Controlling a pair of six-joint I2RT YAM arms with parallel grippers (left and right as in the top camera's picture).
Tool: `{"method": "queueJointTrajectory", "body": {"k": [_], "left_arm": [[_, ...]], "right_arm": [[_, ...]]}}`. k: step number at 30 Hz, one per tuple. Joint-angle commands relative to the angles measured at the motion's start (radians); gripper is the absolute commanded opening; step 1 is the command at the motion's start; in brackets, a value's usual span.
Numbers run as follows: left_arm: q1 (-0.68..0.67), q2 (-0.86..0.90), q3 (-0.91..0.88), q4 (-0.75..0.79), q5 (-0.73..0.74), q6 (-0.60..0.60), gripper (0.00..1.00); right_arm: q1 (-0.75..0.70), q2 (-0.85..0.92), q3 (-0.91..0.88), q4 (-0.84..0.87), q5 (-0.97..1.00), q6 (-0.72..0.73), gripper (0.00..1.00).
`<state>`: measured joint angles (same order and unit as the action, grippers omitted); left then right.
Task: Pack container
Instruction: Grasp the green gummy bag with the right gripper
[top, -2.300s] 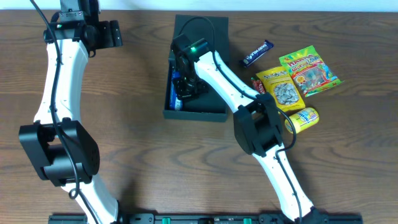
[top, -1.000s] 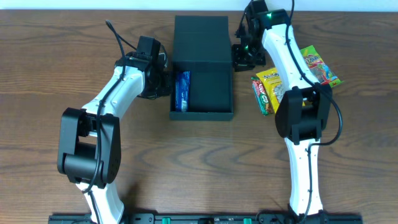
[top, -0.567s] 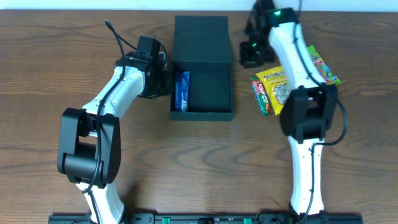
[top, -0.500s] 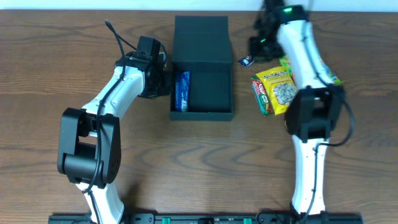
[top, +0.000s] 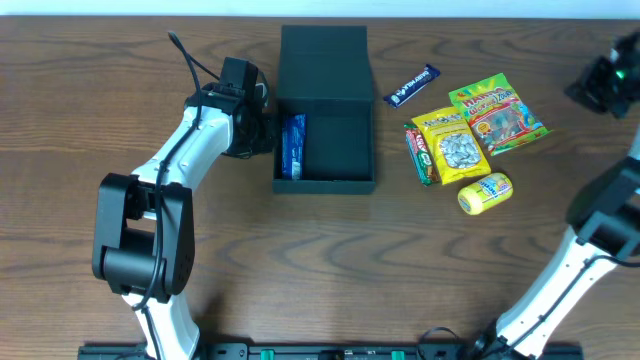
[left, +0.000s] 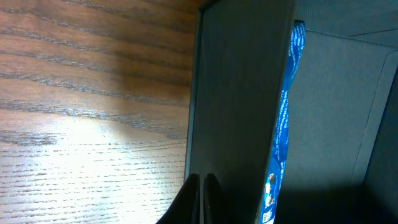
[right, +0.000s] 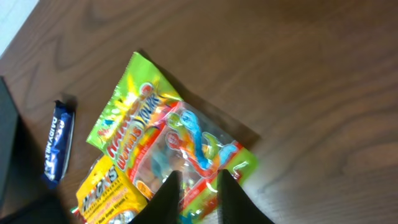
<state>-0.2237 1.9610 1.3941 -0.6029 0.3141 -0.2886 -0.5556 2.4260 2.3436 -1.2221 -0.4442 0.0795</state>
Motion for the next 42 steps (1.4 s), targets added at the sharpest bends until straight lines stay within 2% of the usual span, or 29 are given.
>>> {"method": "queueJointTrajectory", "body": {"k": [1,3,4,7,19,27,38,42], "left_arm": [[0.002,-0.003,-0.007,-0.003,-0.01,-0.003,0.05],[0.002,-0.003,-0.007,-0.002,-0.01,-0.003,0.06],[0.002,-0.003,-0.007,-0.002,-0.01,-0.003,0.06],[0.002,-0.003,-0.007,-0.003,-0.01,-0.004,0.05],[0.002,-0.003,-0.007,-0.003,-0.01,-0.004,0.06],[0.002,-0.003,-0.007,-0.013,-0.01,-0.004,0.06],[0.002,-0.003,-0.007,-0.013,-0.01,-0.004,0.06],[0.002,-0.003,-0.007,-0.013,-0.01,-0.004,0.06]], "right_arm": [[-0.029,-0.017,-0.098,0.023,-0.195,-0.098,0.44],[-0.039,-0.017,-0.156,0.058,-0.261,-0.128,0.56],[-0.04,-0.017,-0.185,0.083,-0.27,-0.129,0.66],[-0.039,-0.017,-0.255,0.149,-0.27,-0.127,0.72],[-0.039,-0.017,-0.346,0.267,-0.182,-0.051,0.78],[-0.04,-0.017,-0.346,0.231,-0.077,0.041,0.75],[0.002,0.014,-0.347,0.24,-0.091,0.071,0.75],[0.012,0.019,-0.347,0.26,-0.092,0.09,0.72]]}}
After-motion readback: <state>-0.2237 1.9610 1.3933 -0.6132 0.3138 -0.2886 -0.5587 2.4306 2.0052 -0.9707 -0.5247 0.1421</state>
